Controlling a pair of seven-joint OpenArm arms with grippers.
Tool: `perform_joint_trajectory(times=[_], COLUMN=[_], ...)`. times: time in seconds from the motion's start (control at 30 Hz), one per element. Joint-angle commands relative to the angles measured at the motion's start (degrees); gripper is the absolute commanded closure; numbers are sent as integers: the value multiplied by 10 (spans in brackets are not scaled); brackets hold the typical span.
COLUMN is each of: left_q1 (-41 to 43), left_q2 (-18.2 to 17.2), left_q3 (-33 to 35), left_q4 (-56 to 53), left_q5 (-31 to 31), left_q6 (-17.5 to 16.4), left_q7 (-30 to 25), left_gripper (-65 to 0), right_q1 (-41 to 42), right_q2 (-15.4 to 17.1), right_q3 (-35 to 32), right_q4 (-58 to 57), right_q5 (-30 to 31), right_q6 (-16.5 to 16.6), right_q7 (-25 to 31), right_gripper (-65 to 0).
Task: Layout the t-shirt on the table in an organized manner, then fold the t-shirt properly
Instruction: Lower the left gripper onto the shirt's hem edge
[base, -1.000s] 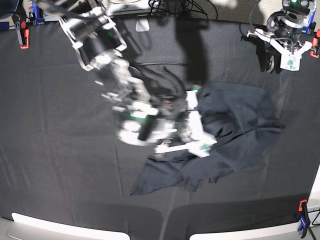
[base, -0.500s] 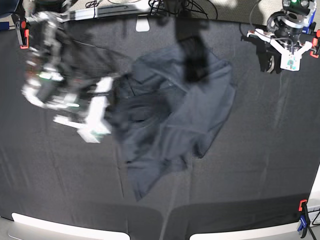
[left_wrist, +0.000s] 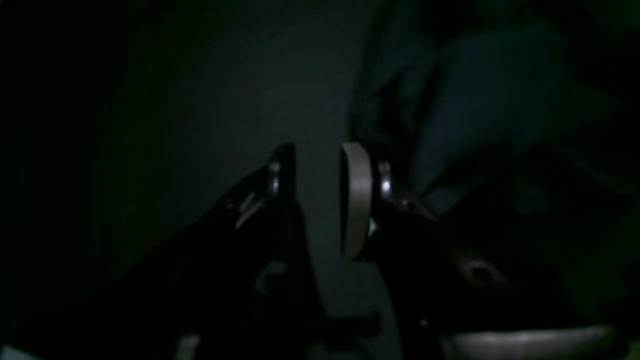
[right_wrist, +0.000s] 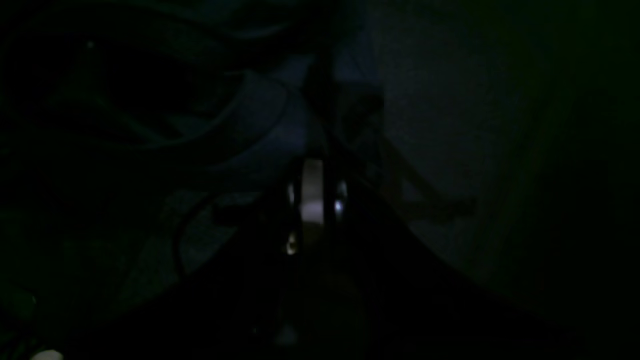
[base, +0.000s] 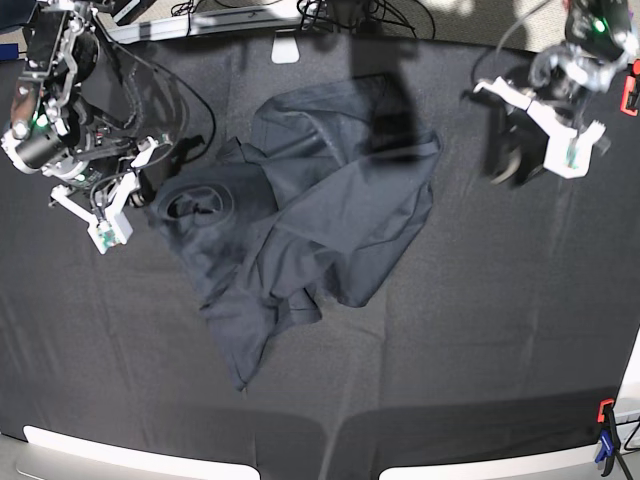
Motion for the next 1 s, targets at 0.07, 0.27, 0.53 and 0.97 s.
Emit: perform_joint_trajectory(times=[0.07, 0.27, 0.53, 0.97], left_q1=[-17, -25, -58, -174], left_q2=[-3, -36, -51, 5], left_q3=[2, 119, 306, 521], left_q4=[11, 11, 11, -37], left_q5=[-26, 72, 267, 400], left_q6=[-43, -64, 51, 167], left_q7=[44, 19, -73, 19], left_gripper=[-191, -192, -192, -192], right_q1=[7, 7, 7, 7], right_q2=[7, 7, 6, 3], right_q3=[3, 2, 3, 3], right_q4=[-14, -25, -25, -25], right_q5=[1, 1, 1, 1], right_q6=[0, 0, 0, 0], right_q7=[28, 34, 39, 28], right_gripper=[0, 0, 0, 0])
